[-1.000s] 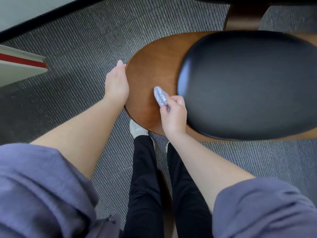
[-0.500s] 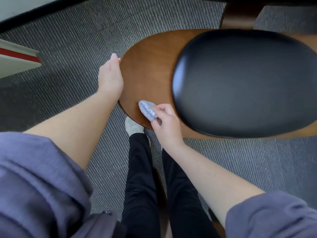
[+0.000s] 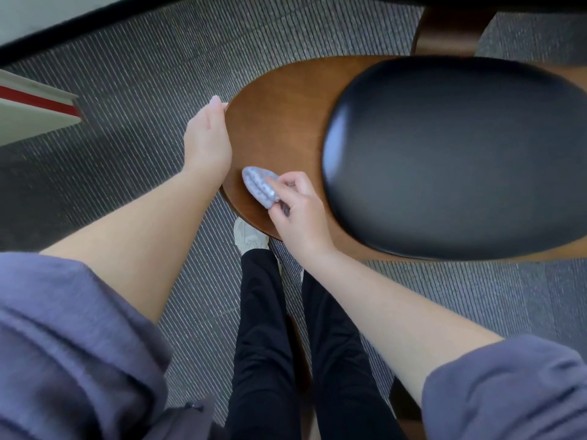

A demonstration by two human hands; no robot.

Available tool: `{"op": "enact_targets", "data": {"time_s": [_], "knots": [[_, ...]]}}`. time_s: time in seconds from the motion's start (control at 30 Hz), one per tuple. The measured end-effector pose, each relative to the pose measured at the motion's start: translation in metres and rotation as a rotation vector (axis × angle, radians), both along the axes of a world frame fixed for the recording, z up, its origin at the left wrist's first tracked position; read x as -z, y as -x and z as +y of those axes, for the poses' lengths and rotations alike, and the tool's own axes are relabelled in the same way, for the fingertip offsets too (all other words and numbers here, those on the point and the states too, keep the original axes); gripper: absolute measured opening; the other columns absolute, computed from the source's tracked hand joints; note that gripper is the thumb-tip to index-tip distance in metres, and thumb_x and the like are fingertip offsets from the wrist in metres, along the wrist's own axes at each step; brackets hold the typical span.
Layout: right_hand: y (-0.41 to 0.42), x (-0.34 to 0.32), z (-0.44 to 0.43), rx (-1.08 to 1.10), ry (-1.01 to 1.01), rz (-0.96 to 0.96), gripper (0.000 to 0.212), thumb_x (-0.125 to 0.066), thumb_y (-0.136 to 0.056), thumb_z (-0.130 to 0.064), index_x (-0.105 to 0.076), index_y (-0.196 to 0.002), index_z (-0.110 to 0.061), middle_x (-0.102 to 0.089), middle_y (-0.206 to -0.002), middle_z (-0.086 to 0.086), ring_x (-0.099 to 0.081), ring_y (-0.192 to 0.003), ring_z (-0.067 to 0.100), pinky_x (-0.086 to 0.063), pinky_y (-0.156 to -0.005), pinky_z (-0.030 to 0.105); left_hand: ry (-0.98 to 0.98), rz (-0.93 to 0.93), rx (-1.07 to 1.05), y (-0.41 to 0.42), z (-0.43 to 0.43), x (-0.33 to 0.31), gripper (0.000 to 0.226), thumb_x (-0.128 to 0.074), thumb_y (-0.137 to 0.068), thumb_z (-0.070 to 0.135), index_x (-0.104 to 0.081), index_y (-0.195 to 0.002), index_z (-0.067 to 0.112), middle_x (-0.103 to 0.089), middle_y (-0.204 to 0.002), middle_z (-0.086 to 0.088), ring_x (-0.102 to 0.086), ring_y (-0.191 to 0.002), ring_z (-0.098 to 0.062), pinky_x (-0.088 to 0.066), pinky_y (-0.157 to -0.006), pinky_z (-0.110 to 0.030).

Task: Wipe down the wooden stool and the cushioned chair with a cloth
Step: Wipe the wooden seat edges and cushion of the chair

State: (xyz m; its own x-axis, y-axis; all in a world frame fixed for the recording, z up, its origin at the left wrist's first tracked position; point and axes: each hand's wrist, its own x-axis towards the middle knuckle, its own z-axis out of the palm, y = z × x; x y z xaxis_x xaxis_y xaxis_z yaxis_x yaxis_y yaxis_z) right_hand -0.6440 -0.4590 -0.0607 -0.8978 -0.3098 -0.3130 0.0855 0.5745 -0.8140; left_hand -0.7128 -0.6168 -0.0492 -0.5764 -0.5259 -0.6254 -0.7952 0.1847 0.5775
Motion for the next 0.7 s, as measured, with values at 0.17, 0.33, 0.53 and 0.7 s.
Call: {"op": "enact_targets", "data": {"time_s": [0.17,0.33,0.53,0.7], "knots": [[0.034,0.017,-0.003,-0.026,-0.034,0.060,0.027,-0.058,-0.084,0.001,-0.070,-0.107,-0.005,-0.047,-0.096,-0.002,-0.048,-0.079,0.010,-0.040,-0.075,0.016,0.040,0.089,0.354,-0.002,-0.009,0.001,0.045,-0.025,-0.107,0.032,-0.041,-0.146,0.017,-0.044,-0.149,0.003,-0.037,-0.137,-0.008,-0.021,-0.108,-0.015],[0.086,0.037,-0.020,0.032,-0.101,0.084,0.013,-0.058,-0.087,-0.004,-0.069,-0.094,-0.005,-0.052,-0.093,0.005,-0.052,-0.077,0.016,-0.043,-0.071,0.021,0.009,0.074,0.384,0.006,-0.015,0.006,0.045,-0.028,-0.106,0.025,-0.038,-0.149,0.016,-0.038,-0.153,0.001,-0.031,-0.142,-0.011,-0.018,-0.115,-0.019],[0.133,0.054,-0.027,0.053,-0.197,0.096,0.015,-0.055,-0.089,-0.008,-0.068,-0.095,-0.006,-0.050,-0.095,0.000,-0.048,-0.077,0.009,-0.038,-0.065,0.009,0.001,0.009,0.453,0.035,-0.014,0.014,0.045,-0.026,-0.106,0.022,-0.037,-0.149,0.014,-0.037,-0.154,-0.003,-0.030,-0.143,-0.016,-0.019,-0.116,-0.026],[0.166,0.070,-0.026,0.149,-0.235,0.047,0.015,-0.054,-0.093,-0.013,-0.068,-0.095,-0.017,-0.047,-0.097,-0.001,-0.044,-0.070,0.003,-0.036,-0.065,0.002,0.047,-0.009,0.503,0.037,-0.013,0.015,0.045,-0.027,-0.106,0.022,-0.035,-0.150,0.016,-0.041,-0.152,-0.004,-0.034,-0.141,-0.019,-0.022,-0.107,-0.019]]}}
